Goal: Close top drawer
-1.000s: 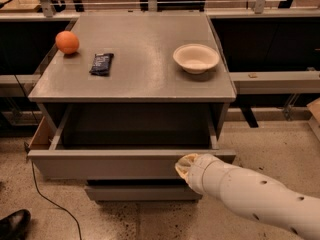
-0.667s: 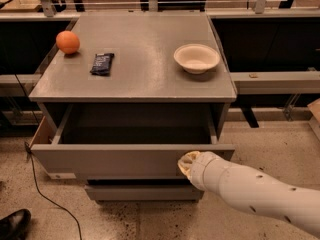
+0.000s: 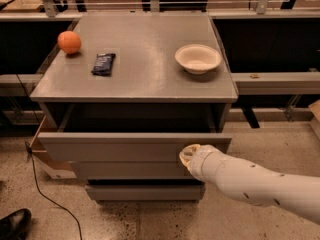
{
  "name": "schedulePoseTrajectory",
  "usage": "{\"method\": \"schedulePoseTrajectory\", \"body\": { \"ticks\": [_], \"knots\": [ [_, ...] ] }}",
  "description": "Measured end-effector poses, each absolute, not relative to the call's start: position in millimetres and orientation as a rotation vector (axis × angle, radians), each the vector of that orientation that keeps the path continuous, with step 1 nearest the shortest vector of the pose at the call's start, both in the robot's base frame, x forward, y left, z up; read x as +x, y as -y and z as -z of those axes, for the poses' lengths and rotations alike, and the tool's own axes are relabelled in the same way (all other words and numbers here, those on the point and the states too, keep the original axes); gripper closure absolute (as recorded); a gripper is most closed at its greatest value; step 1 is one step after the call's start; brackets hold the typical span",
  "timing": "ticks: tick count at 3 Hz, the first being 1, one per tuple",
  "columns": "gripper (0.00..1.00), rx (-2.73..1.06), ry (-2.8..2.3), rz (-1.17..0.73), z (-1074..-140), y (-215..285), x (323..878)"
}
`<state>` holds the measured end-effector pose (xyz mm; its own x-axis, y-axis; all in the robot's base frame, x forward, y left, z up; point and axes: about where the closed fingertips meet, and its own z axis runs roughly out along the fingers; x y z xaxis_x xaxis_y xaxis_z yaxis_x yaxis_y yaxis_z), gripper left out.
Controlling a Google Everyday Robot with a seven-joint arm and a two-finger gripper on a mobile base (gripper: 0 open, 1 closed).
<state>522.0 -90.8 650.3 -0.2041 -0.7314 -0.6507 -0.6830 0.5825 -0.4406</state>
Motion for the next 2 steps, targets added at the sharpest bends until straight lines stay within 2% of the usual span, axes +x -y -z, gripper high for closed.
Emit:
{"method": "schedulePoseTrajectory", "body": {
  "ticks": [2],
  "knots": [
    [1.00,-1.091,-1.881,0.104,-647.4,88.7,575.2]
  ]
}}
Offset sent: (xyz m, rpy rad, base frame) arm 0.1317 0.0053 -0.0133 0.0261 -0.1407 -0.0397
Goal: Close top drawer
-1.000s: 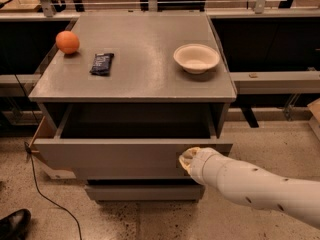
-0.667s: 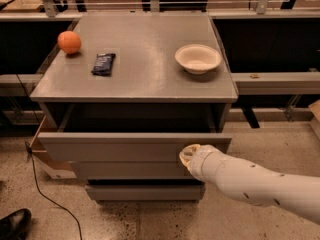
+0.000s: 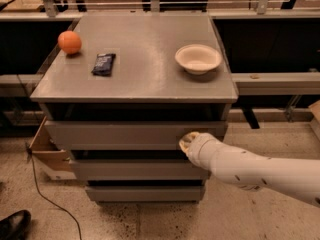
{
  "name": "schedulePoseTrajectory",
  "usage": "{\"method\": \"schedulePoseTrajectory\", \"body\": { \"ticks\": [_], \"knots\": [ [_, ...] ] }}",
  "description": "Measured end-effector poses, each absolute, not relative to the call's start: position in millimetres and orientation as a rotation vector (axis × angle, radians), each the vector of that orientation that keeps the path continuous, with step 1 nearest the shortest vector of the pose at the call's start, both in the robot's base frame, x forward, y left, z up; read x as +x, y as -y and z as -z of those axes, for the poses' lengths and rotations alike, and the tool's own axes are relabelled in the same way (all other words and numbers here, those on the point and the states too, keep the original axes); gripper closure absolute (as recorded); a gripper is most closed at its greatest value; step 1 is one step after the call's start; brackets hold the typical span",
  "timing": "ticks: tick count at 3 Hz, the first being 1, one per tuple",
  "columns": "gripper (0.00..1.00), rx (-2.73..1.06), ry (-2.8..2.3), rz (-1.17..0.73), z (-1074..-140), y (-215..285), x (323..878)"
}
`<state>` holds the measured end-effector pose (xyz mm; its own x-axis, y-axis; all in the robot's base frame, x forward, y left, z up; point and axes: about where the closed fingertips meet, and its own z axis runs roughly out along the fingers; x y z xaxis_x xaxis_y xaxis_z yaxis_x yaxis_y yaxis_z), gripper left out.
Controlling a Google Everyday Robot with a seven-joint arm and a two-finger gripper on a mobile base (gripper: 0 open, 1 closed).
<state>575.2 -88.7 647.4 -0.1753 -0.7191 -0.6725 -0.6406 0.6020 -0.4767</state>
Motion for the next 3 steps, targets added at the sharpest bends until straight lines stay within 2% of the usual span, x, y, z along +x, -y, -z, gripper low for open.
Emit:
{"method": "schedulePoseTrajectory", "body": {
  "ticks": [1,3],
  "knots": [
    [1.00,-1.078,-1.858,0.116,-645.9,85.7,596.9],
    [1.00,-1.083,-1.861,0.109,-643.6,87.2,595.1]
  ]
}}
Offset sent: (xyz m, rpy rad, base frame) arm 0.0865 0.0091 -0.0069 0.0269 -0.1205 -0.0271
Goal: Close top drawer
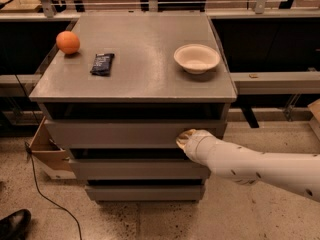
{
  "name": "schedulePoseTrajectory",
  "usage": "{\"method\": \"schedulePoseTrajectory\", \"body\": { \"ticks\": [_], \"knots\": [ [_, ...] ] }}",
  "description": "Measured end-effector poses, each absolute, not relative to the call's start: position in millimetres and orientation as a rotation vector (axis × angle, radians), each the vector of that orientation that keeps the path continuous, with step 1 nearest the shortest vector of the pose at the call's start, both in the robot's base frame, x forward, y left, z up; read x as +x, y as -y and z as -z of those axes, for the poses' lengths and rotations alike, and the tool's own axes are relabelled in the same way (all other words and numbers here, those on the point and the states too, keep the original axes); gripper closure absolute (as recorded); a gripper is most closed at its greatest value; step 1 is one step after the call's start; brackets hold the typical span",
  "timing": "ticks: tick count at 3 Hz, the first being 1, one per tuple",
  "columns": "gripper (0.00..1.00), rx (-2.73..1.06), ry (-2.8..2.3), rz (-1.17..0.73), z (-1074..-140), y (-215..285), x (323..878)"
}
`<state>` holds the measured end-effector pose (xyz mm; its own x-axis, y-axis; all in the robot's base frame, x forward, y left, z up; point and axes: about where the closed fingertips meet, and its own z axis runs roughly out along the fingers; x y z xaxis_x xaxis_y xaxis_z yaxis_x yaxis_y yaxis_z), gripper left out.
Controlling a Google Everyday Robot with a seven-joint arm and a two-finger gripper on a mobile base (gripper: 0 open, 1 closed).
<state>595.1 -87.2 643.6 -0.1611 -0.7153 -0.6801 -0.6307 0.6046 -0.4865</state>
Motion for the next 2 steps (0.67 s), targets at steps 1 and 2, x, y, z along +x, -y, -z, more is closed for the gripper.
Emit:
{"method": "schedulePoseTrajectory", "body": {
  "ticks": [1,2],
  "knots": [
    [1.00,-1.118,-1.905,0.044,-639.2,102.2,588.7],
    [1.00,-1.153,-1.909,-0.032,-654.2,117.9,573.9]
  ]
}}
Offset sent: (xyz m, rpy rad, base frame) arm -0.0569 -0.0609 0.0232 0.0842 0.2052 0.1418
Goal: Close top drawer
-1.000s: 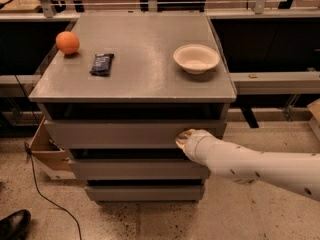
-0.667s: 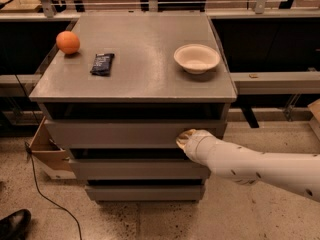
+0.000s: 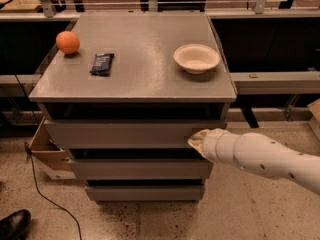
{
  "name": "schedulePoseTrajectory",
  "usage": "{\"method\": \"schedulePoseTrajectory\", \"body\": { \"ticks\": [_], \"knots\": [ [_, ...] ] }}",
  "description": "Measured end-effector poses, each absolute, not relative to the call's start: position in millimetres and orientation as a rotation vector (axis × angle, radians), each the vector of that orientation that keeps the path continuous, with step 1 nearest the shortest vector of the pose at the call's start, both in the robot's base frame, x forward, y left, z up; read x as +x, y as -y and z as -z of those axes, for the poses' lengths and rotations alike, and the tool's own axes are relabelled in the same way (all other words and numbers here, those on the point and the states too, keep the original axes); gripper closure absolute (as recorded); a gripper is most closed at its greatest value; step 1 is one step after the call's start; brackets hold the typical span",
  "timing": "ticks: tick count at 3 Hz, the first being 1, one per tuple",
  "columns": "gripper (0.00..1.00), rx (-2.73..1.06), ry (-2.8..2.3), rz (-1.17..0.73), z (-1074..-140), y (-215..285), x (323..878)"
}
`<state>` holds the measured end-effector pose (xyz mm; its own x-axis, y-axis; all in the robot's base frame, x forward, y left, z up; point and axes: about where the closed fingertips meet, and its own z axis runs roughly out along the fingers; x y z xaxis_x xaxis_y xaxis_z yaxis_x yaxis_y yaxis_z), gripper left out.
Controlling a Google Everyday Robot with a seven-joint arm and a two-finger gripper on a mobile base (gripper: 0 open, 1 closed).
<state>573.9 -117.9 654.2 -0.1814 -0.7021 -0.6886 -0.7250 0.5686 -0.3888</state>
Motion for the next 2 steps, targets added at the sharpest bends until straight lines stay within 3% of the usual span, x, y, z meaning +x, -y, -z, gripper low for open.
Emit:
{"method": "schedulePoseTrajectory", "body": {
  "ticks": [2],
  "knots": [
    [1.00,-1.177,-1.954,-0.092,-698.7,163.8,504.6]
  ]
}}
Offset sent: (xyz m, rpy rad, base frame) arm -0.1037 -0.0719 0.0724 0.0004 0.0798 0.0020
